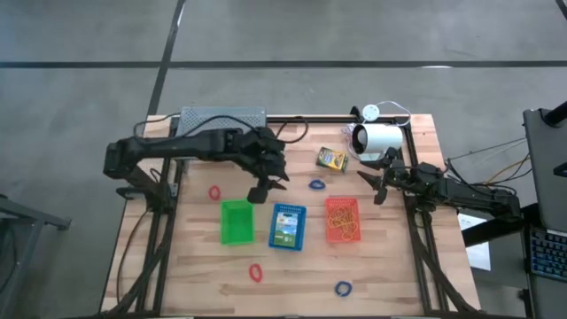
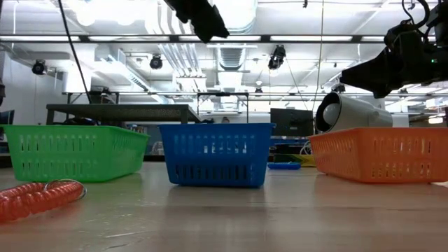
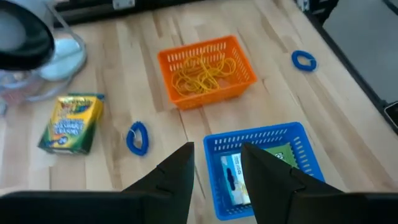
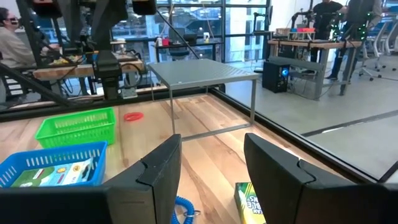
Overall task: Pick & Place Office Desk Supplies
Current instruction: Put the crayon box into the blue bin
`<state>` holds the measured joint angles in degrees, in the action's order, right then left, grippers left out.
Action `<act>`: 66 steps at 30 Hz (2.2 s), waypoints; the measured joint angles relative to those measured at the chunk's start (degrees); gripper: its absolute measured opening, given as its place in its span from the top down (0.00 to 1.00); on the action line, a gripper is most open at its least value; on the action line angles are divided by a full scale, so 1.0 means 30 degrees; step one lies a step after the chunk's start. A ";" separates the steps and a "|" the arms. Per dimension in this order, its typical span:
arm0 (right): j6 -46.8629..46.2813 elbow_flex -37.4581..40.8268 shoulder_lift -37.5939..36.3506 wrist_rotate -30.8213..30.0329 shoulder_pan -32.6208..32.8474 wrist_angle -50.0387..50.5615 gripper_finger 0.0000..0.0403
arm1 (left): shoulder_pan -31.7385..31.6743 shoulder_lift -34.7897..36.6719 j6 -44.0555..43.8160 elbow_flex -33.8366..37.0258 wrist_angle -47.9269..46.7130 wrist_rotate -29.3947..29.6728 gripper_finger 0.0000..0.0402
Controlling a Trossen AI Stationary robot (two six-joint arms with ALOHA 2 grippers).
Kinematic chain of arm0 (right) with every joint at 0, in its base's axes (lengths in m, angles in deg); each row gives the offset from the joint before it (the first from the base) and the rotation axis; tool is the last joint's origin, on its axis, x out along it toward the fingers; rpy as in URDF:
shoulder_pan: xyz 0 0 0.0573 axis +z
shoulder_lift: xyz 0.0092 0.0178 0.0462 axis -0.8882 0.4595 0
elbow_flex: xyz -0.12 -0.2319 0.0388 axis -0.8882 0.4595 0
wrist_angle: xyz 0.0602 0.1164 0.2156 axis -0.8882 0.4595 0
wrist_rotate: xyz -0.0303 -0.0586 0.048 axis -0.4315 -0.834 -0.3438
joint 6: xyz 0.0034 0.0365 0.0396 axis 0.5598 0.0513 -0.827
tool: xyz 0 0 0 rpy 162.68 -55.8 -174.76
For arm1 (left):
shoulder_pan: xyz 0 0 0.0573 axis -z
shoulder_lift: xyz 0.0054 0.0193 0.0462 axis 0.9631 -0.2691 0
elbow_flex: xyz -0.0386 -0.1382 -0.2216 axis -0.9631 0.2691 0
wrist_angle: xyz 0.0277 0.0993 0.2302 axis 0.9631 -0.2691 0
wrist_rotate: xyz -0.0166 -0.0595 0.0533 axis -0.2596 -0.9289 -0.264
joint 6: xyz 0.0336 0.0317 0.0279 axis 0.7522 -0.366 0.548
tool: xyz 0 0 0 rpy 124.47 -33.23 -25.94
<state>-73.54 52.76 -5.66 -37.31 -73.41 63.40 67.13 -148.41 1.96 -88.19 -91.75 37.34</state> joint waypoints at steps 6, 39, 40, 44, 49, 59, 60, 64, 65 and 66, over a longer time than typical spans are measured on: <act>0.0006 0.0000 0.0000 0.0000 0.0004 -0.0008 0.57 | -0.0084 0.3181 0.0581 0.3375 0.1751 0.0357 0.66; -0.0022 0.0000 0.0000 0.0000 0.0007 -0.0007 0.57 | -0.0157 1.8631 -0.1752 2.1380 1.5345 0.1945 0.65; -0.0001 0.0000 0.0000 0.0000 0.0000 -0.0007 0.57 | -0.0157 1.8683 -0.1864 2.1784 1.5794 0.1945 0.65; -0.0034 0.0000 0.0000 0.0000 0.0007 -0.0007 0.57 | -0.0157 1.8709 -0.2029 2.3144 1.8036 0.1944 0.65; -0.0035 0.0000 0.0000 0.0000 0.0001 -0.0007 0.57 | -0.0157 1.8709 -0.2435 2.4710 2.0038 0.1938 0.65; -0.0024 0.0000 0.0000 0.0000 0.0007 -0.0007 0.57 | -0.0164 1.8964 -0.3262 2.6149 2.0911 0.2528 0.65; 0.0008 0.0000 0.0000 0.0000 0.0007 -0.0007 0.57 | -0.0164 1.8964 -0.3380 2.6201 2.0916 0.2551 0.65; -0.0016 0.0000 0.0000 0.0000 0.0005 -0.0002 0.57 | -0.0164 1.8964 -0.3536 2.6136 2.1362 0.2593 0.65; 0.0010 0.0000 0.0000 0.0000 0.0005 -0.0002 0.57 | -0.0164 1.8964 -0.3458 2.6052 2.1362 0.2593 0.65; 0.0000 0.0000 0.0000 0.0000 0.0007 0.0000 0.57 | -0.0164 1.8964 -0.3242 2.5982 2.1379 0.2593 0.65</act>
<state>-73.54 52.76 -5.66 -37.31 -73.39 63.40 66.64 -91.51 -7.76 -10.25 -27.62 45.12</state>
